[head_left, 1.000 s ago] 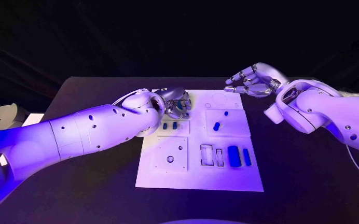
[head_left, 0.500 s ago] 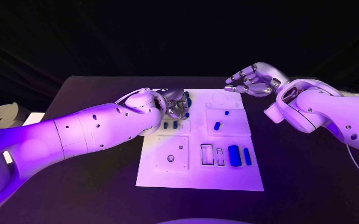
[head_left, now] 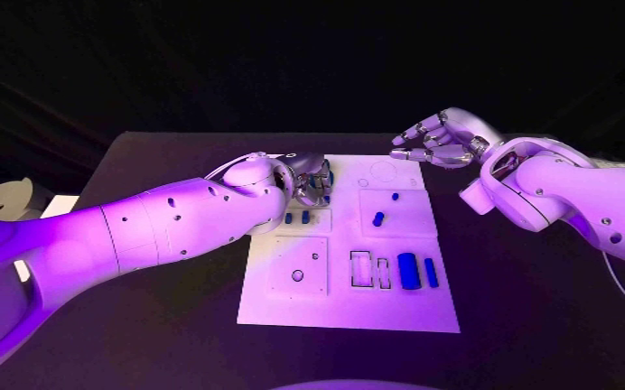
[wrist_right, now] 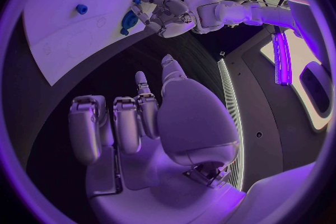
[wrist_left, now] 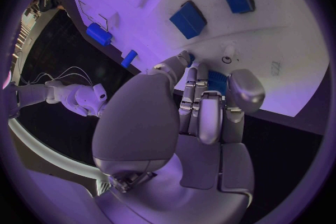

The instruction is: Assemble the parts on the task board

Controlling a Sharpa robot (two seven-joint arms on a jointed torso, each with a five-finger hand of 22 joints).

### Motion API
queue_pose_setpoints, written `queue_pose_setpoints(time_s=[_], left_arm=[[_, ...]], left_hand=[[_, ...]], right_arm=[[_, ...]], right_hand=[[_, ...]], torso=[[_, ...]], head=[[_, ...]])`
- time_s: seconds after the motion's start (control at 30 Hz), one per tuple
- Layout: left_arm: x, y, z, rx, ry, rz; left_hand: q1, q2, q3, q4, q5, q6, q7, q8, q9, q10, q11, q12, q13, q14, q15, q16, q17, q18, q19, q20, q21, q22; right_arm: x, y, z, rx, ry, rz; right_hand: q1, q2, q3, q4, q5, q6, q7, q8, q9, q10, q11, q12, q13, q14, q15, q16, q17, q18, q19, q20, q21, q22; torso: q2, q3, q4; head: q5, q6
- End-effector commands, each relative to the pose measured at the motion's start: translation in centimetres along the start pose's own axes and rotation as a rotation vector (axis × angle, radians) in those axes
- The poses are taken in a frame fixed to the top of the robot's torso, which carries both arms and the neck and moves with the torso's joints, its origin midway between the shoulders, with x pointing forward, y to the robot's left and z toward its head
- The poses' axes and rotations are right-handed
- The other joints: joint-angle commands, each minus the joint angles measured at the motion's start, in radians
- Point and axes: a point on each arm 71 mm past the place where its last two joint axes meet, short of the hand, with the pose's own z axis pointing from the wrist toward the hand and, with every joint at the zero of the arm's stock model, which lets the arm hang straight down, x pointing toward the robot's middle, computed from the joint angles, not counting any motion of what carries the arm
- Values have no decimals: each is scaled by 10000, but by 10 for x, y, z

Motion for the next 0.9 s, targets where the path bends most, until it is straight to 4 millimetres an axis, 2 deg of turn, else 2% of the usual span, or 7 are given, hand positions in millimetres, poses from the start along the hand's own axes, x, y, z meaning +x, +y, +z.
queue_pose_setpoints(time_s=[0.03, 0.2, 0.63, 0.9], left_arm=[[7, -1, 0, 30, 463, 53], [8, -3, 0, 56, 590, 68], [9, -2, 0, 51, 752, 50], [8, -3, 0, 206, 523, -18]], left_hand=[[6, 85, 80, -23, -3, 79, -3, -46, -15, 103, 1, -82, -28, 407, -58, -78, -40, -185, 69, -7, 98, 45], [22, 92, 126, -42, -2, 120, -20, -65, -28, 153, -10, -108, -68, 409, -69, -82, -62, -193, 80, -14, 137, 81], [236, 286, 677, -306, 6, 580, -77, -134, -65, 678, -107, -287, -310, 432, -151, -25, -63, -225, 112, -84, 329, 281], [447, 407, 1216, -738, 9, 940, -51, -178, -43, 1141, -154, -412, -381, 453, -194, 56, 6, -279, 152, -139, 601, 536]], right_arm=[[2, 1, 0, -117, 120, -15], [2, 1, 0, -115, 124, -15], [2, 1, 0, -117, 143, -14], [2, 1, 0, -112, 144, -14]], right_hand=[[-37, 37, -77, 6, 57, -65, 12, 68, 10, 295, -50, -18, 1776, 805, -77, -42, 1691, 131, 449, -75, -37, 1528], [-27, 54, -83, 6, 65, -65, 12, 70, 11, 304, -51, 3, 1785, 808, -77, -37, 1699, 128, 456, -76, -29, 1540], [-27, 54, -83, 6, 65, -65, 12, 70, 11, 304, -51, 3, 1785, 808, -77, -37, 1699, 128, 456, -76, -29, 1540], [-27, 54, -83, 6, 65, -65, 12, 70, 11, 304, -51, 3, 1785, 808, -77, -37, 1699, 128, 456, -76, -29, 1540]], torso=[[7, 0, -3], [-4, 6, 2], [0, -1, -1], [-3, -3, -2]], head=[[-5, -8], [-3, -6], [0, -9], [3, -4]])
